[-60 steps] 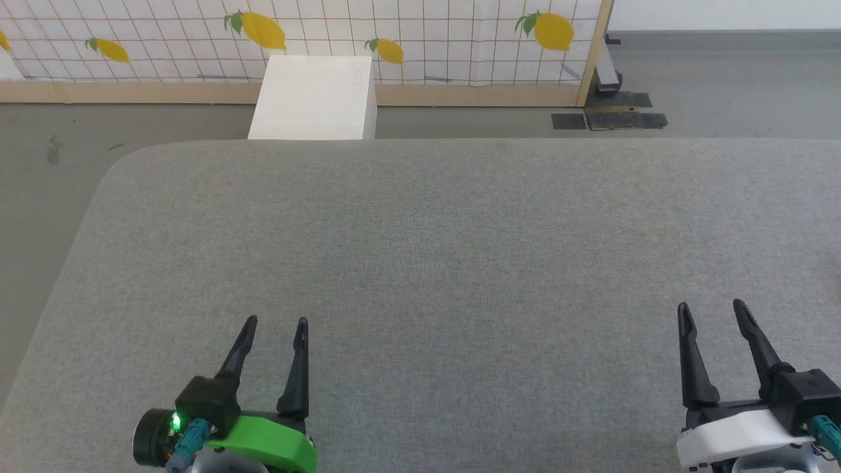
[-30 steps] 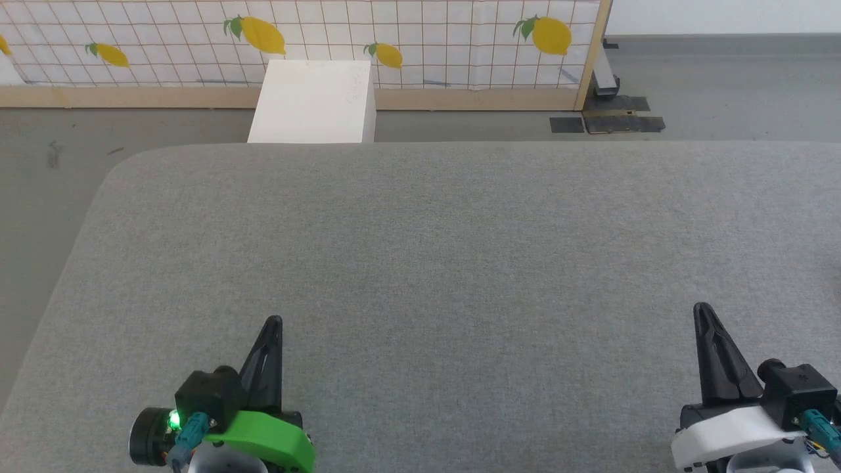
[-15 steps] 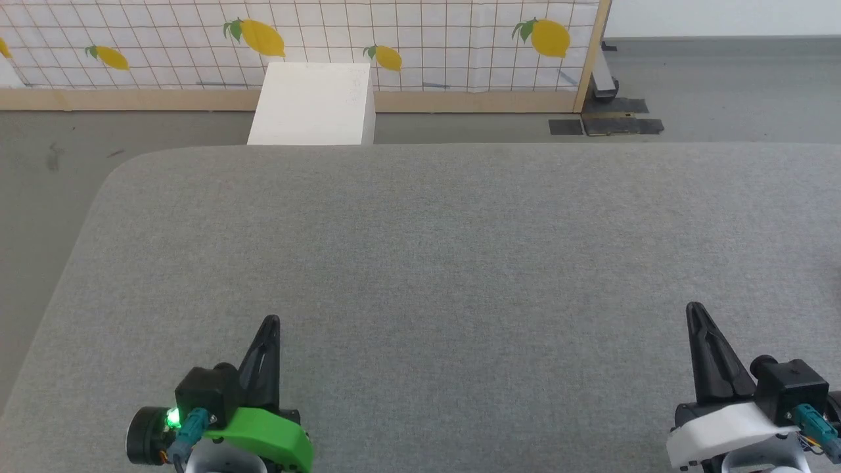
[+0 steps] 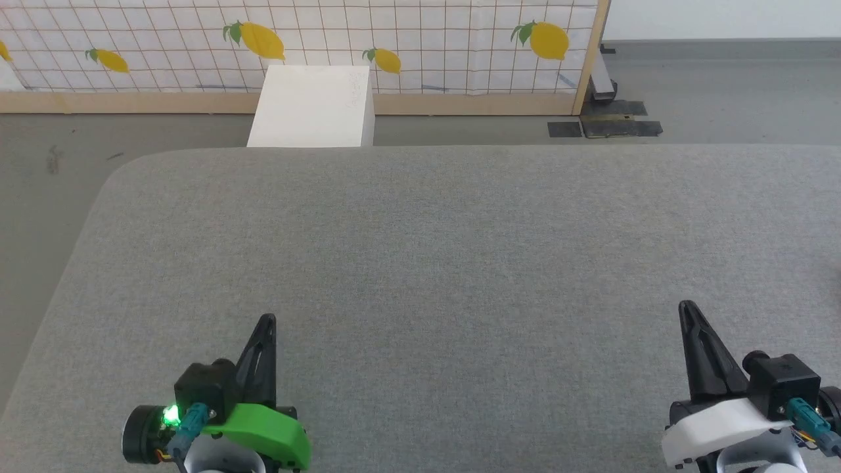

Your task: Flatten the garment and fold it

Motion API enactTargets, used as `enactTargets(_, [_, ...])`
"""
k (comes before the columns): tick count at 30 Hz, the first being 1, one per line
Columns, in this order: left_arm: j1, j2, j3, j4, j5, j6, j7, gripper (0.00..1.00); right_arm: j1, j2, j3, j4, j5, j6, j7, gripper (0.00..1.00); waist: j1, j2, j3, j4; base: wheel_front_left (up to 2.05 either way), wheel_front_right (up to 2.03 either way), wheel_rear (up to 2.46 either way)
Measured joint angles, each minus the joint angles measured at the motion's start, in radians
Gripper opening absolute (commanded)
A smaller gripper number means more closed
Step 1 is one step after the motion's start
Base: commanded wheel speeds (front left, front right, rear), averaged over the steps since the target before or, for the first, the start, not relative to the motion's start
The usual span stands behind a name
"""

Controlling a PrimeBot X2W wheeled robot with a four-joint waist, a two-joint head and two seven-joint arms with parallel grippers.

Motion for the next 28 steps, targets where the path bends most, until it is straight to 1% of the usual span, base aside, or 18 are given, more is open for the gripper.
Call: enactTargets(28, [-0.002,0.000,0.016,-0.029,0.032,0.028,0.067,0.00,-0.017,0.000,0.031,-0.017,-0.007,0.000,0.066,0.00,0.0000,0.0000,-0.010,-0.003,0.00,0.00,0.00])
